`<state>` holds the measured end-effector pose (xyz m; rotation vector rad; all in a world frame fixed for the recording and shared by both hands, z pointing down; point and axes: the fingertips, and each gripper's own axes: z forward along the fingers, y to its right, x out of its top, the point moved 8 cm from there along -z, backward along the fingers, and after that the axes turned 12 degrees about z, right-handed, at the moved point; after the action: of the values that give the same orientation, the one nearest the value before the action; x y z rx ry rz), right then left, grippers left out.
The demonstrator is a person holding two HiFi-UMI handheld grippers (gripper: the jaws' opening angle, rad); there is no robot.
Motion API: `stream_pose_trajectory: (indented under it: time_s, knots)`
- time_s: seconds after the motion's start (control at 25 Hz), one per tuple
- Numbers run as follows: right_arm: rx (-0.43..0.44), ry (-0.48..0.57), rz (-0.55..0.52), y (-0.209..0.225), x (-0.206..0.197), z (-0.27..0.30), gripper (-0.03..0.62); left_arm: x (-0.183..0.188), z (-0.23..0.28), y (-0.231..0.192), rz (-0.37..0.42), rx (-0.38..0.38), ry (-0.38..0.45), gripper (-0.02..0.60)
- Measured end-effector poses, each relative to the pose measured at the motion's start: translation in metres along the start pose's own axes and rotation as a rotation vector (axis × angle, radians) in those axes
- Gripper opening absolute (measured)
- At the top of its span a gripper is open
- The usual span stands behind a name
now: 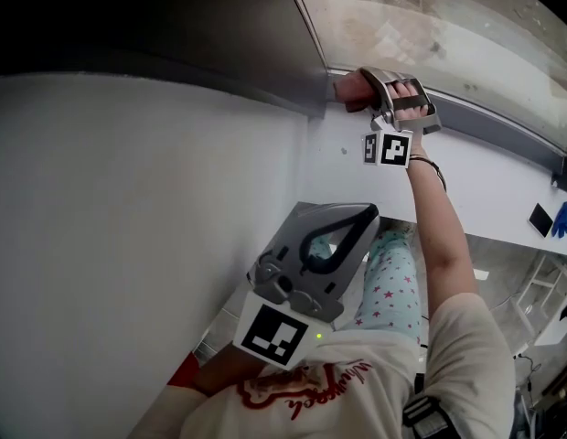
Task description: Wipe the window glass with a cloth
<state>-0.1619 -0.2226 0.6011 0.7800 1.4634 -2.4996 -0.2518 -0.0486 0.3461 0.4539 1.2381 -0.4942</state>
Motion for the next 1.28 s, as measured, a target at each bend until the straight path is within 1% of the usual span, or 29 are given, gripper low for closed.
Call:
stream_pose_trajectory:
  time_s: [0.2, 0.4, 0.48, 0.56, 0.6, 0.68, 0.76, 0.84, 0.92, 0.96, 1.04, 1.16, 1.28]
  knots:
    - [0.129, -0.055, 0.007, -0.025, -0.012, 0.002, 0.094, 0.013, 0.011, 0.005, 0.002, -0.008, -0.002, 0.018]
    - [0.226, -0.19, 0.05, -0.056, -0.05, 0.018, 0.094, 0.008, 0.013, 0.009, 0.008, -0.01, -0.013, 0.018]
    - [0.245, -0.232, 0.108, -0.059, -0.061, 0.019, 0.089, 0.004, 0.013, 0.01, 0.012, -0.016, -0.03, 0.018]
    - [0.238, -0.256, 0.187, -0.056, -0.06, 0.009, 0.089, 0.005, 0.01, 0.009, 0.018, -0.022, -0.047, 0.018]
    - [0.221, -0.244, 0.224, -0.049, -0.052, 0.0, 0.089, 0.008, 0.009, 0.008, 0.019, -0.023, -0.049, 0.018]
    - [0.148, -0.155, 0.288, -0.013, -0.019, -0.026, 0.089, 0.02, 0.004, 0.006, 0.025, -0.017, -0.029, 0.018]
    - [0.04, -0.018, 0.313, 0.05, 0.03, -0.054, 0.089, 0.035, -0.002, 0.002, 0.045, -0.006, 0.016, 0.018]
    - [-0.084, 0.121, 0.333, 0.126, 0.081, -0.082, 0.089, 0.049, -0.007, -0.002, 0.068, 0.004, 0.065, 0.018]
    - [-0.195, 0.207, 0.353, 0.19, 0.124, -0.108, 0.089, 0.063, -0.015, -0.004, 0.08, 0.008, 0.103, 0.018]
    - [-0.242, 0.222, 0.349, 0.215, 0.14, -0.118, 0.089, 0.07, -0.02, -0.005, 0.085, 0.009, 0.119, 0.018]
    - [-0.309, 0.218, 0.319, 0.246, 0.165, -0.13, 0.089, 0.08, -0.028, -0.005, 0.091, 0.009, 0.146, 0.018]
    - [-0.364, 0.206, 0.299, 0.265, 0.187, -0.132, 0.089, 0.085, -0.034, -0.006, 0.087, 0.01, 0.182, 0.018]
    - [-0.404, 0.207, 0.293, 0.272, 0.202, -0.126, 0.089, 0.086, -0.038, -0.007, 0.064, 0.009, 0.195, 0.018]
